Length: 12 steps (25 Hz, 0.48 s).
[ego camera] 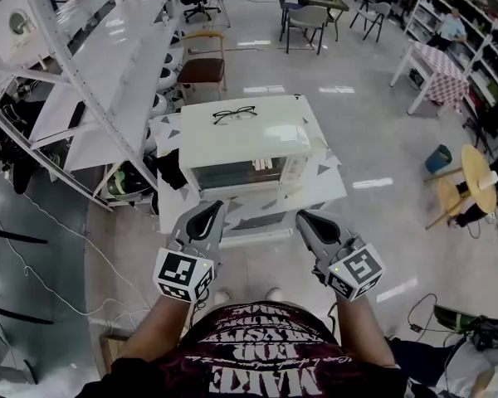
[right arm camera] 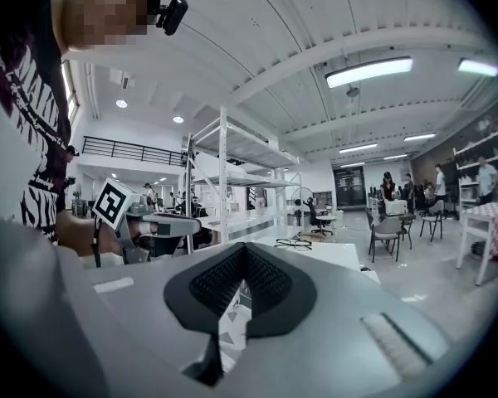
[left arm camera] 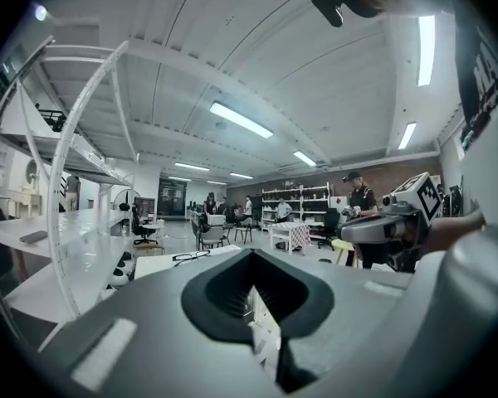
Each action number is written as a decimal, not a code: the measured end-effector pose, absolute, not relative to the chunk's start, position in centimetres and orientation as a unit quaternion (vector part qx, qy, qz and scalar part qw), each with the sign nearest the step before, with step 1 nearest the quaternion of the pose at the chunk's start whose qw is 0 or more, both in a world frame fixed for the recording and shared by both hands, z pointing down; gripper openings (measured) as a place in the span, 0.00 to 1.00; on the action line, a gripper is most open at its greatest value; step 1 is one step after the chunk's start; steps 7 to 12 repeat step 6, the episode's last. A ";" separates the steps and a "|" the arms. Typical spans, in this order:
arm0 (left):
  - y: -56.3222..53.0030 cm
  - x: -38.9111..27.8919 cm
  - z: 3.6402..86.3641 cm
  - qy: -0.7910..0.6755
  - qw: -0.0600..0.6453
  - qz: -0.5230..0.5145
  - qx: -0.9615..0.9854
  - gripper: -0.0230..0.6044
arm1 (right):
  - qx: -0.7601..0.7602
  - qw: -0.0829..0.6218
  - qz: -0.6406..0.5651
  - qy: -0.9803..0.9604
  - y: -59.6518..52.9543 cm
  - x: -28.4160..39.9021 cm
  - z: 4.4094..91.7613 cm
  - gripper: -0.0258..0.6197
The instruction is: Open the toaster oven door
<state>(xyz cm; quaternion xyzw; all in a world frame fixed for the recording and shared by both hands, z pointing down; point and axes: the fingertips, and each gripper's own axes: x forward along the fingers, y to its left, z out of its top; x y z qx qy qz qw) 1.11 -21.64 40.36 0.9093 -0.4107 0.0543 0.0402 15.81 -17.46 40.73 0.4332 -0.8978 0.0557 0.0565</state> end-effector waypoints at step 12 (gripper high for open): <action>-22.6 1.3 40.9 -0.409 0.043 0.058 0.910 0.04 | 0.447 0.056 0.064 -0.891 -17.9 16.6 41.3 0.08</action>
